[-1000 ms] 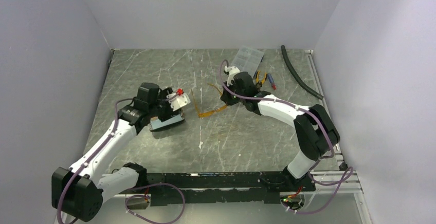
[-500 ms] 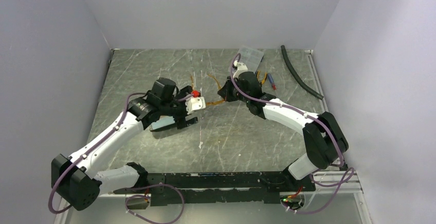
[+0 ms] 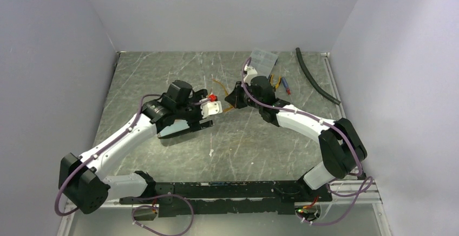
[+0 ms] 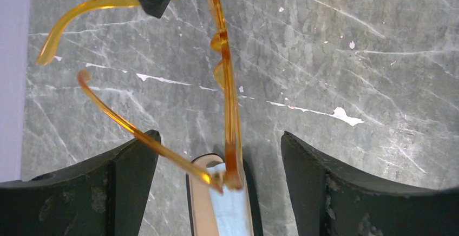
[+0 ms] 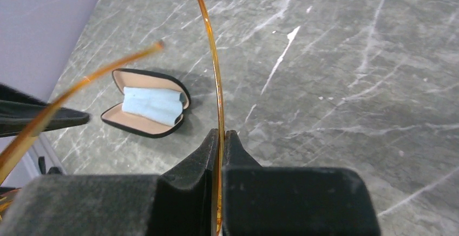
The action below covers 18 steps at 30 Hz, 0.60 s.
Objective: Organize the sunglasses
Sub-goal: Fold the sunglasses at the center of the board.
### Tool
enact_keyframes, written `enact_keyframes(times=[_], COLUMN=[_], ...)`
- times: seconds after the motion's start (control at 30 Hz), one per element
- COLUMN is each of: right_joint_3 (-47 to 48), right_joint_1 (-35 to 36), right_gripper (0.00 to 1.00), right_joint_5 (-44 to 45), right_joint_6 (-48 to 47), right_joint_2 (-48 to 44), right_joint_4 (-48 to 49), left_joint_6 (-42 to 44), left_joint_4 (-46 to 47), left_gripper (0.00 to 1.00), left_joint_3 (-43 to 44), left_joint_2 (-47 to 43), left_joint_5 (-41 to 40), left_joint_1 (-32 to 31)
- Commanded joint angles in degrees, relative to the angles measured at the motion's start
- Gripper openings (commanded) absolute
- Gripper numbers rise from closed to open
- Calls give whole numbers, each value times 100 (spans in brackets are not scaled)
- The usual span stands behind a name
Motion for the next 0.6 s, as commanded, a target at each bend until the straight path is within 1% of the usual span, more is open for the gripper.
enact_keyframes(times=[0.0,0.07,0.13,0.23,0.33,0.37,0.43,0.47,0.5,0.57], right_joint_3=[-29,-67,-82,-115,-146,-159,-200,-221,-239,-260], right_joint_1=[96,103,105,103,104,99,100,101,100,99], right_gripper=[0,0,0,0,0,0,0,0,0,0], right_joint_5=[-400,-415,-435,-551,-584,-572,-550,-533,-496,-372], right_joint_6=[-169,-302,-461,-759,-996,-1052,-1182,-1212,-1233,-1280], right_joint_2=[-225,-312,-372,-448,-517,-535,-568,-577,-589,-600], right_joint_4=[493,492,422,297,131,78,21,-20,-60,-158], left_joint_6=[136,97,44,-20,-32,-35,-20,-23,-42,-75], left_joint_4=[-5,-5,-114,-253,-336,-366,-402,-416,-411,-396], left_gripper=[85,81,73,50,33,30,29,32,37,54], left_joint_3=[232,258,359,451,377,344,281,245,219,164], left_joint_2=[190,176,177,167,123,102,63,49,27,-27], left_joint_5=[203,407,583,798,893,908,934,934,916,855], left_joint_1=[-90,-92,-92,-88,-92,-88,-82,-79,-76,-54])
